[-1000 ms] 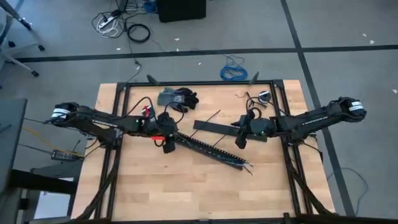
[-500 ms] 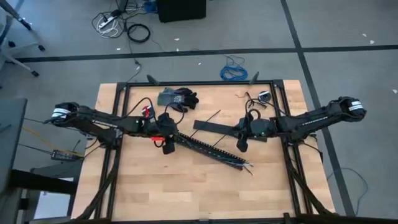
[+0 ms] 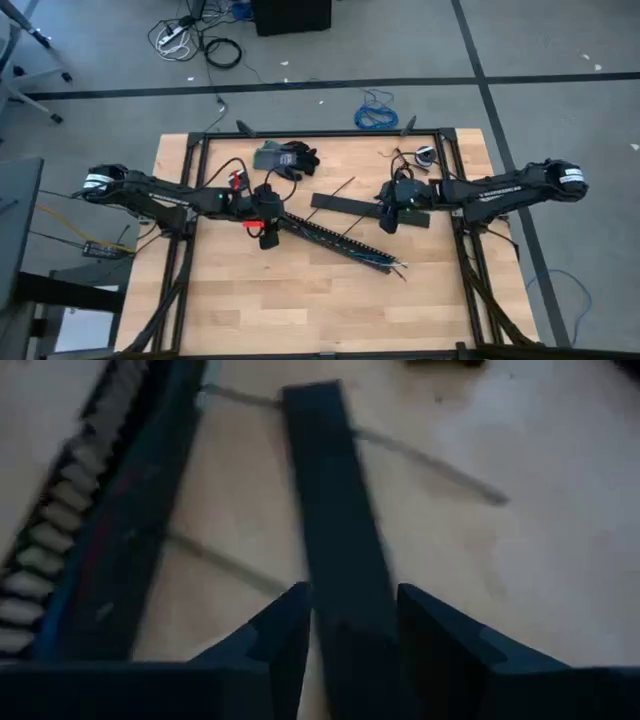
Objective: Ziptie cables
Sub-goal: Close the black cable duct cover
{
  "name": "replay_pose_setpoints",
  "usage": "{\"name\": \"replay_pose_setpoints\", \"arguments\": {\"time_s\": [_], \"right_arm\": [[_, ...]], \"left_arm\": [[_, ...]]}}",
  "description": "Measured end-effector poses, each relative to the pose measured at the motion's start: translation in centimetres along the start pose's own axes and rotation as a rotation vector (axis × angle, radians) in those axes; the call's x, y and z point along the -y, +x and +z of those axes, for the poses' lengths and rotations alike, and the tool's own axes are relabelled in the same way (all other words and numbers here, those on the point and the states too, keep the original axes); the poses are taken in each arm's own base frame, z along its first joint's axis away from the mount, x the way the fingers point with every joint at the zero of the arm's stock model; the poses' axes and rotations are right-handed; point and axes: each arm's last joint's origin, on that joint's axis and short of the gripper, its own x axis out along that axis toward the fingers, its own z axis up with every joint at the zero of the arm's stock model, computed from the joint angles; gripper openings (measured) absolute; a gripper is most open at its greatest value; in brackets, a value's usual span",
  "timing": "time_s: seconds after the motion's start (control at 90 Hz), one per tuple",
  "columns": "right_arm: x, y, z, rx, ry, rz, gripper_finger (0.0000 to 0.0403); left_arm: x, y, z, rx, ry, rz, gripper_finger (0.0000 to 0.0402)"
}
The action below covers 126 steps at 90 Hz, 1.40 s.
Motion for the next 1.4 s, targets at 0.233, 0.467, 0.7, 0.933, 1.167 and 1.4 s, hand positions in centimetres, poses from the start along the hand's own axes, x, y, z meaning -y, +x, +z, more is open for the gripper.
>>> {"name": "replay_pose_setpoints", "arguments": {"time_s": [0.233,0.467,0.7,0.933,1.167,1.4], "right_arm": [[2.7,0.9,1.1,0.069,-0.001,0.022,0.0158],[3.8,0.9,1.4,0.087,-0.009,0.045,0.0159],[4.3,0.9,1.6,0.108,-0.002,0.024,0.0159],[4.2,0.8,2.3,0.147,-0.001,0.061,0.016],[3.9,0.7,2.6,0.149,0.069,0.175,0.0159],[3.8,0.5,3.3,0.214,0.101,0.224,0.0158]], "left_arm": [[0.0,0.3,-0.7,-0.017,0.032,-0.014,0.0163],[0.2,1.2,-0.9,-0.033,0.075,-0.045,0.0163],[0.6,3.5,-0.8,-0.017,0.082,-0.066,0.0163],[0.6,4.8,-1.6,-0.07,0.109,-0.048,0.0162],[0.8,4.7,-1.1,-0.061,0.067,-0.065,0.0107],[1.1,4.6,-0.8,-0.057,0.052,-0.132,0.0022]]}}
